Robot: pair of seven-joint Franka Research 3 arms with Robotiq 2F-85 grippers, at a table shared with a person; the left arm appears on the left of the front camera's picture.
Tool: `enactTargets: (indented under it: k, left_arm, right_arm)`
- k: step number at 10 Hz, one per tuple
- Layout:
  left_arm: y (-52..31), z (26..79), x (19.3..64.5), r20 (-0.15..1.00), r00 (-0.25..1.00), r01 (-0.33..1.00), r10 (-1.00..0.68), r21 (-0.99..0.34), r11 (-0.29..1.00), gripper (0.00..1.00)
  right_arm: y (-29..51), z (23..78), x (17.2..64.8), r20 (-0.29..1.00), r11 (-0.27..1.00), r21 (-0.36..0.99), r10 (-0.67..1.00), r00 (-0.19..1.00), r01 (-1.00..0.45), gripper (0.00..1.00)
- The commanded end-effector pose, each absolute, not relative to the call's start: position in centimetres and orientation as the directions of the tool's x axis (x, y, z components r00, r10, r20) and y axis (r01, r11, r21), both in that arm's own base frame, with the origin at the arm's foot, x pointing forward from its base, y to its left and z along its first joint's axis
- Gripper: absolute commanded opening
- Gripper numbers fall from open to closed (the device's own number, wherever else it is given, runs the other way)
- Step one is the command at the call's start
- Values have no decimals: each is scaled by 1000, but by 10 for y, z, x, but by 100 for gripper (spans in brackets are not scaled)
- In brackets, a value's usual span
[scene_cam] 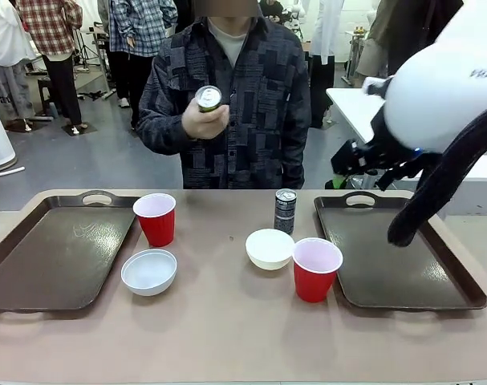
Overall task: Prepare tableware on both trays.
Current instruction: Pick up a Picnic Bowl from the table and place it on a Handle tray.
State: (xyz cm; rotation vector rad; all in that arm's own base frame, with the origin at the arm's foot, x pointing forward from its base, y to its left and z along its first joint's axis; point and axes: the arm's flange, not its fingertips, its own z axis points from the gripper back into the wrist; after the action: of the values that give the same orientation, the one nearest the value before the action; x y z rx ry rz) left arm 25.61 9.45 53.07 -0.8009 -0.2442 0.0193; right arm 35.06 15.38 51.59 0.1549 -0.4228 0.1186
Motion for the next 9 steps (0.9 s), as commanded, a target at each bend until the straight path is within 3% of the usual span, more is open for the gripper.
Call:
enactTargets:
  k: [1,6,9]
  left_arm:
    - [93,533,256,199,972,62,123,-725,686,100]
    - [93,533,256,199,972,62,123,-725,686,100]
    - [93,533,256,199,972,62,123,-725,686,100]
  right_arm:
    - [147,515,362,442,984,142,35,896,-108,100]
    - [154,515,354,421,979,133,86,903,-156,100]
    - [237,466,401,404,985,-30,167,899,-169,100]
